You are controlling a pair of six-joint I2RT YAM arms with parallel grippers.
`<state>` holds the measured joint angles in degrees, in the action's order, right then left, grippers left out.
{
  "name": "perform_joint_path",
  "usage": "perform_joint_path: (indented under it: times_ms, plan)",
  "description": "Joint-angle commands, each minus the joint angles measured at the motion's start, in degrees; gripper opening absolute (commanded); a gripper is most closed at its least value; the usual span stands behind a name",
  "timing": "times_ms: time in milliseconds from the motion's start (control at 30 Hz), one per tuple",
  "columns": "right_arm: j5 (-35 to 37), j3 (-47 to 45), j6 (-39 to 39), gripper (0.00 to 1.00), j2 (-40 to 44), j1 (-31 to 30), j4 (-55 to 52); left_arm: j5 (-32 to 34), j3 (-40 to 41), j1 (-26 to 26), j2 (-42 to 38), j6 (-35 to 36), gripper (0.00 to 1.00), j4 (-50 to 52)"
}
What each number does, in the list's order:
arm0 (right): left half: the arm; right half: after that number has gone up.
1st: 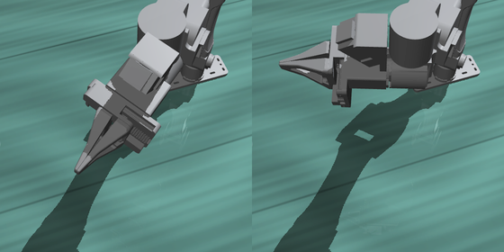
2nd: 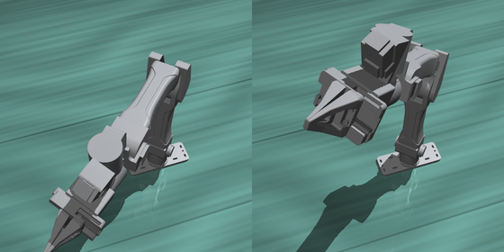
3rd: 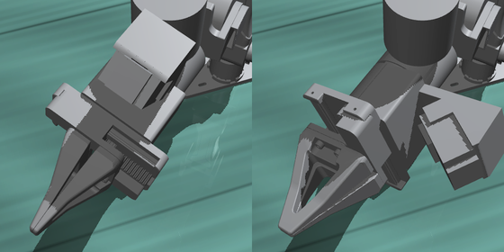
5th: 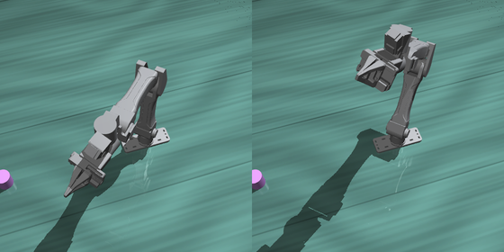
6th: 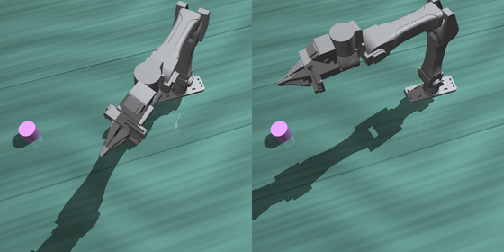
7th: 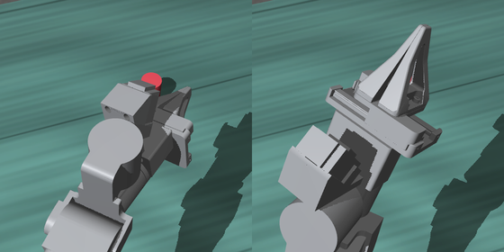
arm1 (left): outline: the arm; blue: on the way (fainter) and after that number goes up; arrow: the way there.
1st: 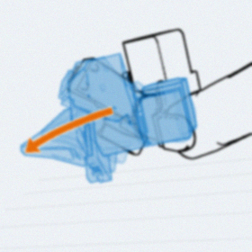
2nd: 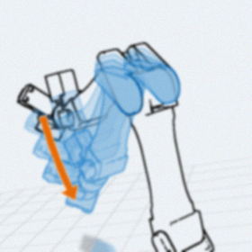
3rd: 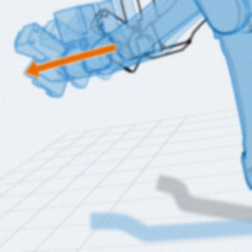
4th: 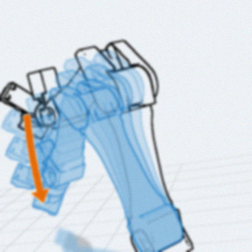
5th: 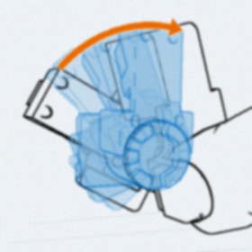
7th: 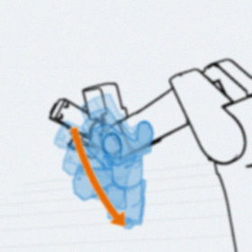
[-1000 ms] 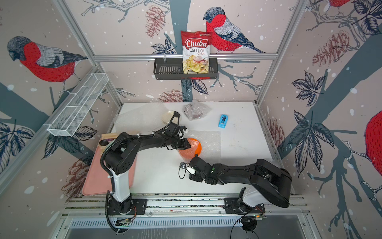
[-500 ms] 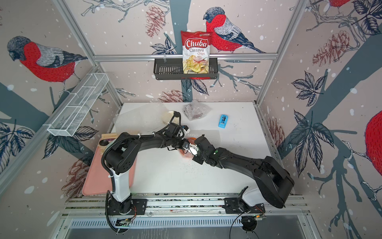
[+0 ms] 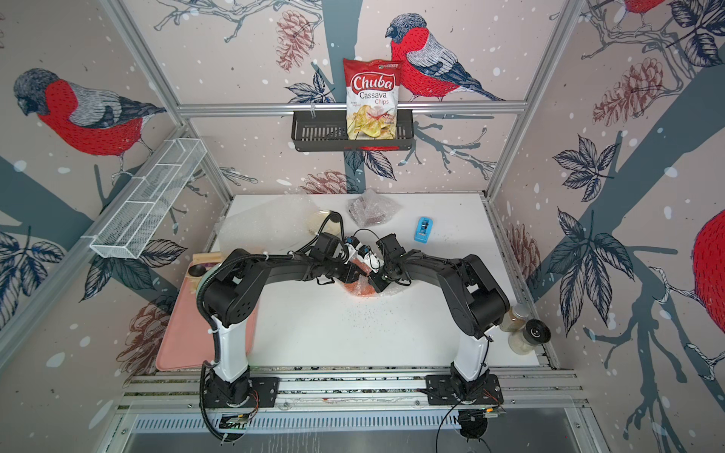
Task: Wrap dinner plates in bubble wrap
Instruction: Wrap the plate in the bubble wrap.
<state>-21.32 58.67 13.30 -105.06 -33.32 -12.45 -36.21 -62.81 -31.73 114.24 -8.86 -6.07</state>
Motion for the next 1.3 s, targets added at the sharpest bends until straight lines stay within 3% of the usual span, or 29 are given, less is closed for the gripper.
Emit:
perform_joint_path:
  times_ms: [0,233,267,333,433,533,667,767,867,1033,1133,1167,1200,1233,1267]
  plan:
    - [-0.3,-0.7,-3.3,0.00,-0.5,0.8,-2.7,-5.1,0.8,0.7,-1.3,0.3,0.50,2.6]
    - [-2.3,-0.7,-3.7,0.00,0.3,1.2,-1.7,-9.1,3.4,0.6,-5.0,3.1,0.88,-1.9]
    - [-2.6,-0.6,-3.6,0.00,0.3,1.2,-1.6,-9.2,3.4,0.5,-5.1,4.2,0.99,-1.4]
    - [-2.9,-0.5,-3.6,0.00,0.1,1.2,-1.7,-7.6,3.5,-0.2,-5.3,6.4,0.99,-0.2]
    - [-4.0,-0.4,-3.8,0.00,0.3,1.4,-1.5,-2.9,2.8,-1.7,-5.0,10.2,0.91,2.8]
    - [-6.1,-0.3,-4.6,0.05,1.5,1.8,-1.1,-0.3,0.3,-2.3,-2.7,12.5,0.71,6.4]
    - [-7.1,-1.1,-7.3,0.49,7.3,3.6,-0.7,3.6,-0.9,-2.3,-0.5,12.8,0.39,8.0]
    - [-5.3,-4.3,-5.0,0.78,15.5,6.7,-2.4,4.6,-0.5,-2.3,-0.2,12.4,0.26,7.7]
    - [3.0,-9.0,-0.2,0.88,24.3,9.1,-3.2,5.2,-0.2,-2.3,0.1,11.7,0.19,7.5]
    - [2.5,-15.0,10.3,0.88,32.7,9.0,-6.9,4.9,1.0,-2.2,-0.4,10.9,0.06,6.6]
    - [6.6,-16.8,10.4,0.84,31.3,9.0,-2.4,4.7,2.0,-2.3,-0.6,10.1,0.00,5.4]
    - [7.1,-15.7,9.6,0.79,29.1,9.0,-1.7,4.8,2.3,-2.3,-0.7,9.9,0.00,5.1]
    - [8.5,-14.3,8.2,0.66,27.0,9.0,-0.7,4.9,2.7,-2.3,-0.8,9.9,0.00,4.7]
    - [11.3,-12.7,5.9,0.42,24.2,9.7,1.3,5.5,3.1,-2.3,-0.9,9.9,0.00,4.4]
    - [12.8,-10.6,4.1,0.28,20.9,10.9,1.3,5.8,3.3,-2.2,-0.9,10.0,0.00,4.2]
